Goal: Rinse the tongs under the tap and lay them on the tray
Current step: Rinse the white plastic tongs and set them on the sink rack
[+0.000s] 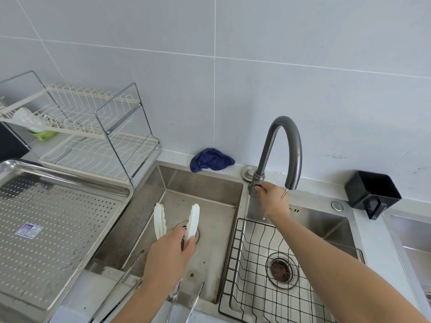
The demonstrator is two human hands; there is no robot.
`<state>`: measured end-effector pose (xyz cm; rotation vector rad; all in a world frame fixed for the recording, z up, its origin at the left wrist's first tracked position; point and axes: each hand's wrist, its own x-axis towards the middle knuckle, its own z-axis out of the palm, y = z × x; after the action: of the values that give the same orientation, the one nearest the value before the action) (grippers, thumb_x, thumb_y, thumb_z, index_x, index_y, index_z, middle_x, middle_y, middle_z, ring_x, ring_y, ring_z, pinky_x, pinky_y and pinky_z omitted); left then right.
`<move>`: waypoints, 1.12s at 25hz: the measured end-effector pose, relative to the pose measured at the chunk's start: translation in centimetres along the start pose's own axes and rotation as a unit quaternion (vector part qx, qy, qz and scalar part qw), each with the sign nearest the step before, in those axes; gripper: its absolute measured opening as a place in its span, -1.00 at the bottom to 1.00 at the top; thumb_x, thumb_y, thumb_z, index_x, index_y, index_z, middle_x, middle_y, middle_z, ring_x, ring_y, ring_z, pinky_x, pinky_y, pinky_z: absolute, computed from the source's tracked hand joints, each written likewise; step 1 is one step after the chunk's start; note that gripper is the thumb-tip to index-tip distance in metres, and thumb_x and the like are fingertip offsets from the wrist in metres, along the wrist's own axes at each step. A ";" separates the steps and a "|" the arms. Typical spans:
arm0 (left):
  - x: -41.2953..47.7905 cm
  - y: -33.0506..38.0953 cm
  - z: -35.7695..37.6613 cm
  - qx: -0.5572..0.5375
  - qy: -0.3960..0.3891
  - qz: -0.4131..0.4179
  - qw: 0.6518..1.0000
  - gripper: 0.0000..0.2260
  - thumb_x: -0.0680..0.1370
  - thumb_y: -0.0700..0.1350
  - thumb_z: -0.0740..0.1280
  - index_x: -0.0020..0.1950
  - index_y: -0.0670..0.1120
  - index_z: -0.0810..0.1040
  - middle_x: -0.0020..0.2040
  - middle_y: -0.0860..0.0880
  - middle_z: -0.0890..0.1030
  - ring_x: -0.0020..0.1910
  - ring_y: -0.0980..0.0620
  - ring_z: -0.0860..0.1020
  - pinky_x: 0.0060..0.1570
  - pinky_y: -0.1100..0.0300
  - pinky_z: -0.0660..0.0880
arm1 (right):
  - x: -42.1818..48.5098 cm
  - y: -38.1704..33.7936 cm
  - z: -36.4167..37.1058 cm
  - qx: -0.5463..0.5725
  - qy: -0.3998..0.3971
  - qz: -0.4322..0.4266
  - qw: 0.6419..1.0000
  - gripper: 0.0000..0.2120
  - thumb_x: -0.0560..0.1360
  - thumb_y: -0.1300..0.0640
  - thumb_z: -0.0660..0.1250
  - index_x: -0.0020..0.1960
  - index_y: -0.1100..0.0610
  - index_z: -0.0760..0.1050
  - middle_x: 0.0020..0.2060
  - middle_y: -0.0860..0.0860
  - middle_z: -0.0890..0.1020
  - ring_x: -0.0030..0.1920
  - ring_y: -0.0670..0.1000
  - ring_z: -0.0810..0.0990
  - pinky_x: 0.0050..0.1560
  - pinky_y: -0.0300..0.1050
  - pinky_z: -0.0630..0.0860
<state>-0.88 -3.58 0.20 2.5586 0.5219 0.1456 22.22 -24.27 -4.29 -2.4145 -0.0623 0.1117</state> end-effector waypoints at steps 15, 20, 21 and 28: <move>0.2 1.6 1.1 -0.196 -0.002 -0.033 0.980 -0.78 0.64 -0.07 0.26 -0.20 -0.05 0.43 -0.30 -0.05 0.61 -0.36 0.00 0.65 -0.35 0.02 0.54 | -2.9 0.3 -0.7 0.053 -0.072 0.033 0.995 -0.57 0.66 -0.06 0.22 0.51 -0.11 0.31 0.06 -0.03 0.63 -0.01 0.10 0.66 -0.05 0.01 0.58; 0.7 3.7 2.2 -0.462 -0.020 -0.178 0.869 -0.79 0.64 -0.13 0.19 -0.15 -0.20 0.45 -0.35 -0.16 0.51 -0.51 0.02 0.48 -0.42 0.14 0.43 | -6.0 1.2 -0.4 0.259 -0.048 0.135 0.955 -0.76 0.66 0.04 0.26 0.22 0.13 0.59 -0.06 0.04 0.72 -0.09 0.08 0.71 0.02 0.02 0.69; 0.7 4.2 2.5 -0.487 -0.030 -0.198 0.850 -0.79 0.62 -0.10 0.19 -0.17 -0.18 0.43 -0.40 -0.13 0.47 -0.52 0.01 0.41 -0.45 0.16 0.40 | -7.2 1.3 0.2 0.303 -0.078 0.157 0.937 -0.76 0.67 0.05 0.26 0.18 0.17 0.60 -0.04 0.10 0.72 -0.11 0.07 0.68 -0.01 -0.03 0.66; -0.7 7.1 5.1 -0.514 -0.083 -0.198 0.830 -0.71 0.58 0.02 0.29 -0.22 -0.14 0.37 -0.49 -0.01 0.34 -0.54 0.01 0.28 -0.53 0.22 0.35 | -12.7 0.4 2.4 0.505 -0.256 0.161 0.809 -0.67 0.69 -0.01 0.23 0.23 0.22 0.58 0.07 0.26 0.71 0.02 0.20 0.69 0.08 0.13 0.60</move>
<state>1.85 -11.86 -0.51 1.3594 0.6558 0.0297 9.37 -23.89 -5.54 -1.2466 0.1352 0.7522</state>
